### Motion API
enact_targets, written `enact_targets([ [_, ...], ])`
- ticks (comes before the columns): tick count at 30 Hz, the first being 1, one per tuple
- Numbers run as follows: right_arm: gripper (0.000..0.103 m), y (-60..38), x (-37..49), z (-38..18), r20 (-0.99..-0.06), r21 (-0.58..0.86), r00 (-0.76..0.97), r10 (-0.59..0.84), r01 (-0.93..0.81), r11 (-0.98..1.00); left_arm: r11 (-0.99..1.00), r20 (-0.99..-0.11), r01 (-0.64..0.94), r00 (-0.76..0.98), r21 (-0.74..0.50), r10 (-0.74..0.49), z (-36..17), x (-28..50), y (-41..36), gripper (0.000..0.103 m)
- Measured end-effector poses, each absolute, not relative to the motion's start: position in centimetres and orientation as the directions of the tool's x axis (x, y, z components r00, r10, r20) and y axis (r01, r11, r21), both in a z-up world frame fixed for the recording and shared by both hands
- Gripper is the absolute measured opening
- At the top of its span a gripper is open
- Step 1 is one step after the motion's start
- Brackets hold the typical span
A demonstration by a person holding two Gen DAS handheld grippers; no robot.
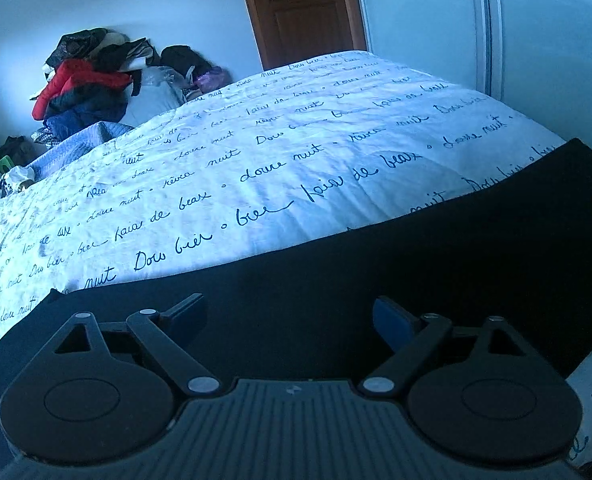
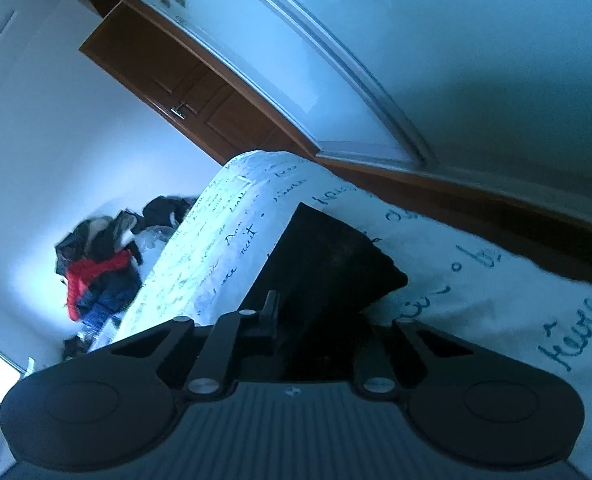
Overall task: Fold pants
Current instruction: 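Close the right gripper on the folded edge while the left gripper grasps beside it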
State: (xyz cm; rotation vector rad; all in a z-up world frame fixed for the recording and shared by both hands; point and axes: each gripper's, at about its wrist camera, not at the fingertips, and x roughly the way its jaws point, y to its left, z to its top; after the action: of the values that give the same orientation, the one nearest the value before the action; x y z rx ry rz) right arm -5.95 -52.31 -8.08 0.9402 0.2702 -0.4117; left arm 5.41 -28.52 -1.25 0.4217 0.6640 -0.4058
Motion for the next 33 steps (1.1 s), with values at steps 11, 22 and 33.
enact_targets([
  [11, 0.011, -49.2, -4.4, -4.8, -0.402, 0.494, 0.863, -0.306, 0.485, 0.722, 0.842, -0.673, 0.492, 0.702, 0.221, -0.232, -1.0, 5.7, -28.5, 0.091],
  [22, 0.011, -44.8, -2.8, -2.7, -0.398, 0.258, 0.864, -0.308, 0.427, 0.866, 0.822, -0.757, 0.454, 0.383, -0.345, -0.529, -1.4, 9.5, -25.7, 0.090],
  [33, 0.011, -33.1, -0.9, -2.4, -0.397, -0.167, 0.895, -0.204, 0.148, 0.975, 0.517, -0.500, 0.159, 0.132, -0.841, -0.856, -3.4, 12.0, -24.2, 0.094],
])
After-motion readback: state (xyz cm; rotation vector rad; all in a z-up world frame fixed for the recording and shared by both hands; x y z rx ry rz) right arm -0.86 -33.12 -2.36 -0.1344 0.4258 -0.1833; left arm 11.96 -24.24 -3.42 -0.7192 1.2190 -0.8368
